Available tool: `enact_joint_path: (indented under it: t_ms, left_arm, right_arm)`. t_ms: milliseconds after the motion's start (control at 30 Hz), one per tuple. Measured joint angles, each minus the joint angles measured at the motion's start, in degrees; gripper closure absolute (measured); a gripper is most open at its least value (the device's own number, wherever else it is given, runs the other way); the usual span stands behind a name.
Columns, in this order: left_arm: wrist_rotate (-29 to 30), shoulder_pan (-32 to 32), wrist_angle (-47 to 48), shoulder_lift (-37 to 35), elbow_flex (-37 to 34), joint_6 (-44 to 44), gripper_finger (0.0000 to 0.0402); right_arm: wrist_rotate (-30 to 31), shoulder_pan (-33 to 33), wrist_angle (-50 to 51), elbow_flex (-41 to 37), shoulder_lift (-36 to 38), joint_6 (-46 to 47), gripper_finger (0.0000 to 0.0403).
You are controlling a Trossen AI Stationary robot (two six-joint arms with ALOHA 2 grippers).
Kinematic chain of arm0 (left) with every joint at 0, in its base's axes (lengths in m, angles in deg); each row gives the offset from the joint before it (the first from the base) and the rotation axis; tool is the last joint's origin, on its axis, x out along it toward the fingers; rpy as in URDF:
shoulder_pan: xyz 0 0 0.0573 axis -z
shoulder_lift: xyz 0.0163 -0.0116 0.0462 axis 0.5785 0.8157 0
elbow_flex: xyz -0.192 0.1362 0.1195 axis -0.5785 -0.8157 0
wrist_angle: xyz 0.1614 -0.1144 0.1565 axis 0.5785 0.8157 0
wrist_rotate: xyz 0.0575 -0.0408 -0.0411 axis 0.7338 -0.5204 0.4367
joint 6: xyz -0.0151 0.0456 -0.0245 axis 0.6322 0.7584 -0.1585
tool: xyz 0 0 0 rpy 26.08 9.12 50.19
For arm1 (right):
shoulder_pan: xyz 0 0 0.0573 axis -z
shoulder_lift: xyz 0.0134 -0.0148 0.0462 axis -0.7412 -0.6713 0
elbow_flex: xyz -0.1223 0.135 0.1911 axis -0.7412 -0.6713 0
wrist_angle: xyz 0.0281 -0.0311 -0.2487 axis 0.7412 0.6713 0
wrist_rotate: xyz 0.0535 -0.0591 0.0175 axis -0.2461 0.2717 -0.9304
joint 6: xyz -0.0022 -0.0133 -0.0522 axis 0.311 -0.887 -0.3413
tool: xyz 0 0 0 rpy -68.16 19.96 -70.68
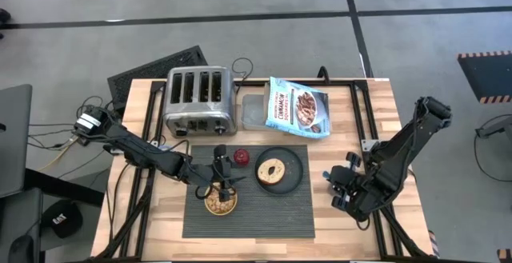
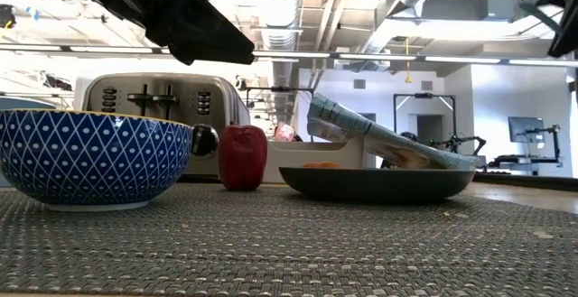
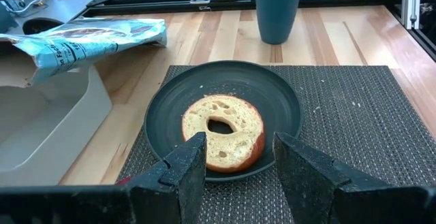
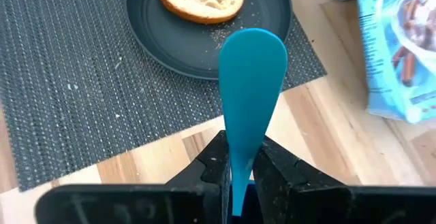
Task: Arrange a breakfast setting
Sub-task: Put the blue spoon on the tablemat to the left of the yellow patterned bowl
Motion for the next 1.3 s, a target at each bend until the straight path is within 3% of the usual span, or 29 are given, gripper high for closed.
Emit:
enact_joint_path:
  t_ms: [467,667,833,1067,1167,1300]
  left_arm:
    - [-0.02,0.00,0.00,0.00,0.00,0.02,0.0244]
    - [-0.04,0.00,-0.58,0.00,0.00,0.02,0.0244]
    - [-0.07,0.00,-1.32,0.00,0.00,0.02,0.0244]
    - [-0.16,-0.03,-8.81,0.04,0.02,0.61,0.0240]
    - [-0.63,-0.53,-11.19,0.04,0.02,-0.55,0.0218]
    - [-2.08,-2.31,-13.22,0.04,0.02,-5.00,0.0160]
  right_arm:
    - [0.86,0.22,14.41,13.27,0.04,-0.33,0.0329]
    - [4.76,1.55,14.42,18.35,0.06,-6.91,0.0329]
    - [8.06,4.18,8.69,20.12,0.16,-17.51,0.0330]
    - [19.12,6.32,-6.62,17.41,0.82,-39.86,0.0330]
    - [21.60,6.63,-13.86,14.97,0.79,-49.21,0.0330]
    - [22.29,8.34,-25.55,10.85,0.78,-60.75,0.0330]
